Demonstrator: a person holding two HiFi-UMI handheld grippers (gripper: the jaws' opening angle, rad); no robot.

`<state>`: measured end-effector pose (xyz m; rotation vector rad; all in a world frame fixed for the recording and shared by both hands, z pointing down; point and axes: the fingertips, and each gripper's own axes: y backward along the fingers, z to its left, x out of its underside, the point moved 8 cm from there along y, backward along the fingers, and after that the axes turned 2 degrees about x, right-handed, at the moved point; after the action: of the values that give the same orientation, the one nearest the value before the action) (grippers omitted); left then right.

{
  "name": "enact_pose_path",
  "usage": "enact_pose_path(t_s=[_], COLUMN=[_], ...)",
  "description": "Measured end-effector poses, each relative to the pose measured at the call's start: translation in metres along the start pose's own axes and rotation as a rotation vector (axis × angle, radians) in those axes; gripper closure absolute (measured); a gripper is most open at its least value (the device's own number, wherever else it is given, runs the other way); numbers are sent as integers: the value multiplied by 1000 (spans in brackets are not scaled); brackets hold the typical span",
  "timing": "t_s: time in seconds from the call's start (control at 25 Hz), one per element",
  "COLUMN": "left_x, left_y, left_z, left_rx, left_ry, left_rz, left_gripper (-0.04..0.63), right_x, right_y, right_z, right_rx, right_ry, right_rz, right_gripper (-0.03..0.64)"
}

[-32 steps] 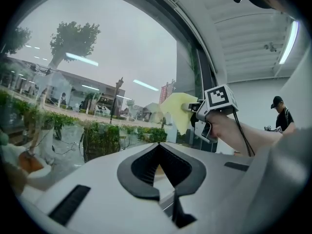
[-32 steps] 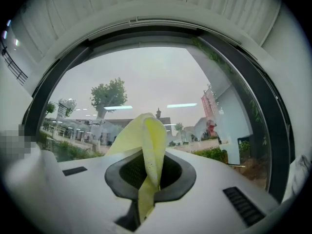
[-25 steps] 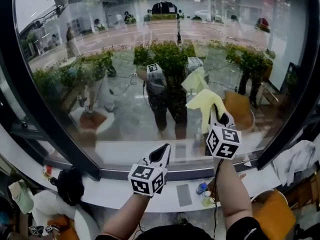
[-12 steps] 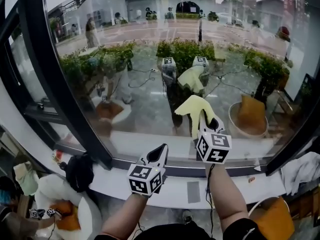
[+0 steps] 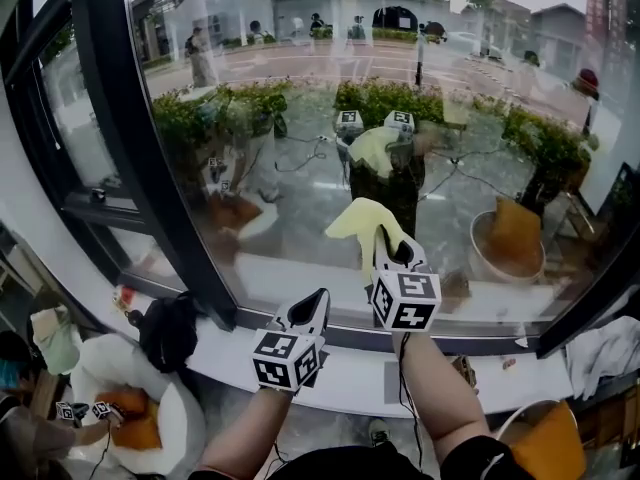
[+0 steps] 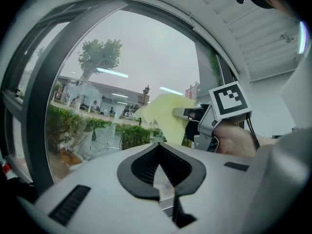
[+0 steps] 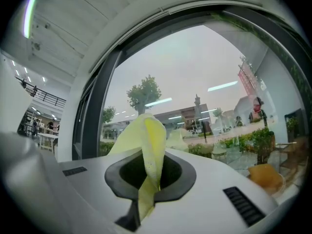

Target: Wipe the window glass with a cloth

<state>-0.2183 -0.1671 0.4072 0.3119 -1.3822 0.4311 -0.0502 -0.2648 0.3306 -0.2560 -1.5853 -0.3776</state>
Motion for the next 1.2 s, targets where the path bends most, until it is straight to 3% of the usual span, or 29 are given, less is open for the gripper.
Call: enact_pose_path(t_s=[0.64,1.2], left_x=[9,18], left_y=[57,49], left_z=[58,84], left_rx=[-117,-170], left_ry=[23,28], left_rz=[6,32], left_gripper=[589,589], right_x=[28,47], right_y=[-28,-68], right_z=[101,108], right_rx=[-139,-138], right_ry=[-21,-34], right_rz=[44,75], right_gripper=[584,584])
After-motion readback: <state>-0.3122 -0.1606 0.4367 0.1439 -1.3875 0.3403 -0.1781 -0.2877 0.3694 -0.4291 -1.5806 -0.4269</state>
